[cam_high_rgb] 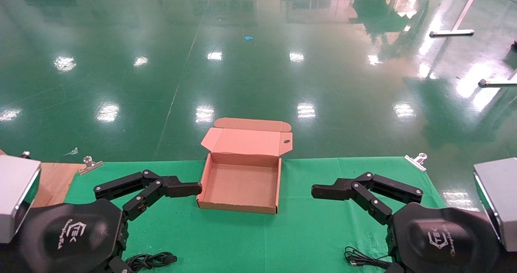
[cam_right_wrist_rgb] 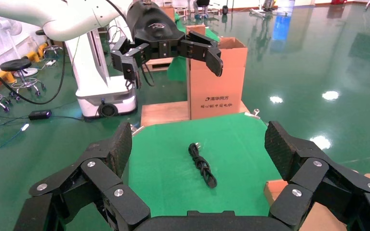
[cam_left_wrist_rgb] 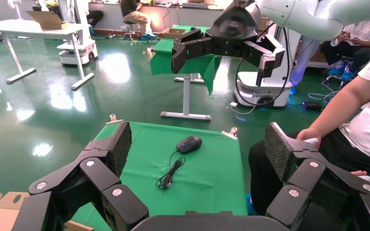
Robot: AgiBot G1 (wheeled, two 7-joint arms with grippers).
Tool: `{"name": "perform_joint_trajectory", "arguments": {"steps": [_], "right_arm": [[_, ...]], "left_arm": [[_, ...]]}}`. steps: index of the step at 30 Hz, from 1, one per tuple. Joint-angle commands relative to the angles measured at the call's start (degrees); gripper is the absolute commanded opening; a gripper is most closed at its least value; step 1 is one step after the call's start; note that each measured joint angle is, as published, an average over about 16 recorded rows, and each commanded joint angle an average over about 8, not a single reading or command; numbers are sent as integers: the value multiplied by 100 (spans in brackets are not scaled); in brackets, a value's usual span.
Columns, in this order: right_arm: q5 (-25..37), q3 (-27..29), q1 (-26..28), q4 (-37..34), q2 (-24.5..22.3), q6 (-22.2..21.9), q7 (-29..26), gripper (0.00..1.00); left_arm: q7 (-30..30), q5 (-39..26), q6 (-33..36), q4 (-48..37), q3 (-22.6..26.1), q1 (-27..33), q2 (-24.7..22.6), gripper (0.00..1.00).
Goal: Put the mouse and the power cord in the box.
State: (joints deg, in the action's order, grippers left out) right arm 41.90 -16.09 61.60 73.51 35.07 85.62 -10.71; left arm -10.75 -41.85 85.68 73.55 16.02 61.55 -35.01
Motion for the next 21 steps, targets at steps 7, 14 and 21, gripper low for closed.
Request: {"name": "perform_joint_trajectory", "arguments": {"steps": [7, 14, 21], "right_arm": [[0, 0, 0, 0, 0, 0, 0, 100], [0, 0, 0, 0, 0, 0, 0, 100], [-1, 1, 0, 1, -1, 1, 0, 100]], "left_arm": [[0, 0, 0, 0, 0, 0, 0, 100], [0, 0, 0, 0, 0, 0, 0, 100], [7, -6, -10, -12, 7, 7, -8, 100]]}}
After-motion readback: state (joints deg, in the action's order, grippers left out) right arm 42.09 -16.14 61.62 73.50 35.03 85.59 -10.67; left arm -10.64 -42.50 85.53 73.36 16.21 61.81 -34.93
